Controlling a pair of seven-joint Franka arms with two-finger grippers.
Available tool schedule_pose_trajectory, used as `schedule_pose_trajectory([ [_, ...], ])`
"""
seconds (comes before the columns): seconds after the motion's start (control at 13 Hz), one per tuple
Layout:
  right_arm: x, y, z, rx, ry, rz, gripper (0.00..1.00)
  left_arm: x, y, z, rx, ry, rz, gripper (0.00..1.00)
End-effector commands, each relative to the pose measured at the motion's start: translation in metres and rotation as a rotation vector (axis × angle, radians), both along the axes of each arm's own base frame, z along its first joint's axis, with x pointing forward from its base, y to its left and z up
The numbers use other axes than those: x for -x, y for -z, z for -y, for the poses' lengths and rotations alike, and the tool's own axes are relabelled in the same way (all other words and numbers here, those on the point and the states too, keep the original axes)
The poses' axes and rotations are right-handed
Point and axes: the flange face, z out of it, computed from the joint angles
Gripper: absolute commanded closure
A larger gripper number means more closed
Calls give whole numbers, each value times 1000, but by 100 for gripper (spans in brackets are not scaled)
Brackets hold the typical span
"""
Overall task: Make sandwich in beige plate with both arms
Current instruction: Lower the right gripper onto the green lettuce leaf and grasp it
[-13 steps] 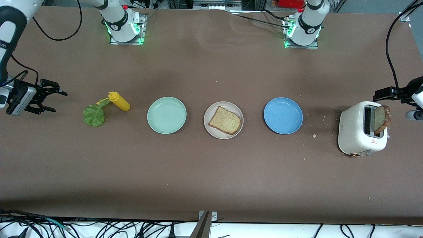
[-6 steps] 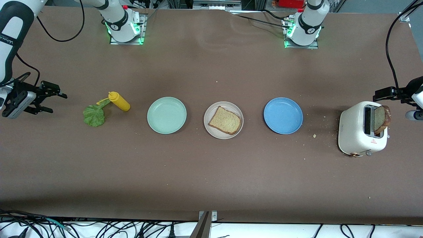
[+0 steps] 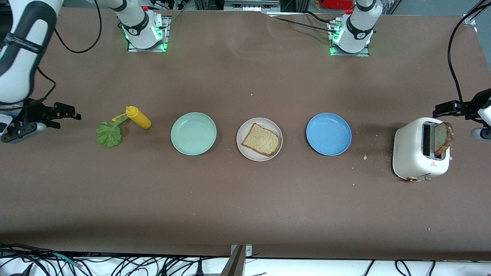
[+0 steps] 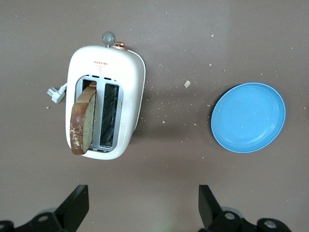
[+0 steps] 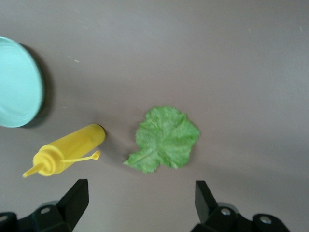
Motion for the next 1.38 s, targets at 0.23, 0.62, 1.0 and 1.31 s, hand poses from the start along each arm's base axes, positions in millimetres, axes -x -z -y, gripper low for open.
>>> schedule_pose_trajectory([
  [0.23,-30,36,-53,302,120,-79,1,1,-4,0,-17,27,5,0],
  [0.62,0,93,-50,263,149,-8,1,1,-6,0,-17,27,8,0],
  [1.0,40,150,-39,211,194,78,1,2,-5,0,-16,27,7,0],
  [1.31,42,162,-37,185,253,100,1,1,-6,0,-17,27,8,0],
])
